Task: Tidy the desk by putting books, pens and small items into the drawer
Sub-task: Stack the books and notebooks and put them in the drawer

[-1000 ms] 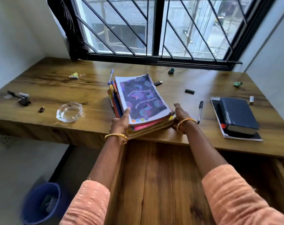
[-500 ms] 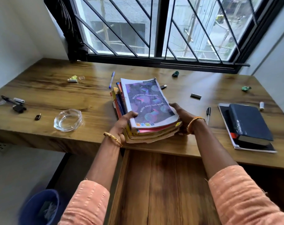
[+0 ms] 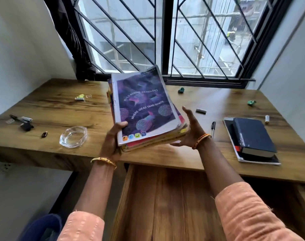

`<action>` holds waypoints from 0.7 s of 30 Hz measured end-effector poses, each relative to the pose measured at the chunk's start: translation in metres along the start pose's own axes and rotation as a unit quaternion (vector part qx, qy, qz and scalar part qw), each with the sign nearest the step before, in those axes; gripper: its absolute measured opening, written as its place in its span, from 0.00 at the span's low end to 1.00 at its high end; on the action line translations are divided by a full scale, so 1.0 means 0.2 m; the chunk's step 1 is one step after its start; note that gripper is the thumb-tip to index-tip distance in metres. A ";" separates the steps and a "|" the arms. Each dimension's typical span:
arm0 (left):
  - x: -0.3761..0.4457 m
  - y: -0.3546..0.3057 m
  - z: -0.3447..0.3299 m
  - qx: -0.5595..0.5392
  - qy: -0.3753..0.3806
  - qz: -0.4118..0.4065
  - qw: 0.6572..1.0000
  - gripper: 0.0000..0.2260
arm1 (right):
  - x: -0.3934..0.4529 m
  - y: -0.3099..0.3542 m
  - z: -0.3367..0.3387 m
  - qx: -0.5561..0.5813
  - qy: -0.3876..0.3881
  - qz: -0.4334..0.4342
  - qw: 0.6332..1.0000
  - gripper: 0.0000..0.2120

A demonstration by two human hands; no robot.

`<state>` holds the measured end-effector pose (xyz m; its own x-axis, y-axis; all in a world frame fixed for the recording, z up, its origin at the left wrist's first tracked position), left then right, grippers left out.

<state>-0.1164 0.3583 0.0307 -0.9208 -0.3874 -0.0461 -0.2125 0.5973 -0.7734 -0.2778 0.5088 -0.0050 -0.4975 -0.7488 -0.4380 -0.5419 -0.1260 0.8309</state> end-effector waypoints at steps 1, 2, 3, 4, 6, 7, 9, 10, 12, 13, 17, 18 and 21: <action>-0.03 -0.01 -0.02 -0.003 0.005 0.001 1.000 0.16 | -0.01 0.00 -0.01 0.036 0.013 0.020 0.999 0.35; -0.08 -0.02 -0.04 -0.002 0.012 0.002 1.000 0.16 | -0.06 0.01 -0.04 0.060 0.028 0.033 0.997 0.34; -0.12 -0.02 -0.05 0.003 0.012 0.005 1.000 0.14 | -0.09 0.03 -0.06 0.075 0.044 0.043 0.995 0.31; -0.17 -0.01 -0.07 0.016 0.010 0.009 1.000 0.13 | -0.13 0.04 -0.08 0.078 0.068 0.055 0.993 0.30; -0.27 0.01 -0.10 0.044 -0.002 0.019 0.999 0.12 | -0.21 0.07 -0.10 0.049 0.108 0.075 0.990 0.31; -0.33 0.04 -0.13 0.060 -0.008 0.021 0.998 0.13 | -0.26 0.07 -0.10 0.021 0.119 0.081 0.989 0.29; -0.45 0.10 -0.22 0.073 -0.022 0.020 0.997 0.21 | -0.36 0.03 -0.06 -0.007 0.128 0.080 0.989 0.32; -0.51 0.16 -0.26 0.068 -0.027 0.025 0.997 0.28 | -0.40 -0.02 -0.03 -0.011 0.139 0.068 0.988 0.35; -0.62 0.28 -0.33 0.043 -0.028 0.036 0.998 0.35 | -0.52 -0.10 0.04 0.013 0.149 0.058 0.987 0.35; -0.67 0.35 -0.36 0.032 -0.031 0.047 0.998 0.34 | -0.60 -0.14 0.09 0.025 0.159 0.053 0.986 0.34; -0.89 0.58 -0.47 0.038 -0.061 0.072 0.995 0.26 | -0.87 -0.29 0.26 0.015 0.176 0.046 0.983 0.29; -0.94 0.63 -0.50 0.045 -0.058 0.078 0.994 0.27 | -0.92 -0.35 0.31 -0.003 0.167 0.038 0.985 0.28; -1.09 0.75 -0.60 0.058 -0.038 0.106 0.992 0.13 | -1.09 -0.53 0.47 -0.014 0.120 -0.010 0.993 0.27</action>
<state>0.0140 0.6171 -0.0002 -0.9123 -0.3160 -0.2604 0.0270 0.5881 -0.8083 -0.1756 0.7464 -0.0288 -0.3103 -0.8789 -0.3624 -0.5293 -0.1569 0.8338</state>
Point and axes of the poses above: each hand's wrist, its own x-axis towards the middle knuckle, its own z-axis out of the back of the hand, y = z × x, the point moved 7 cm from there along x, towards the middle knuckle, and after that the axes turned 7 degrees about y, right-handed, at the moved point
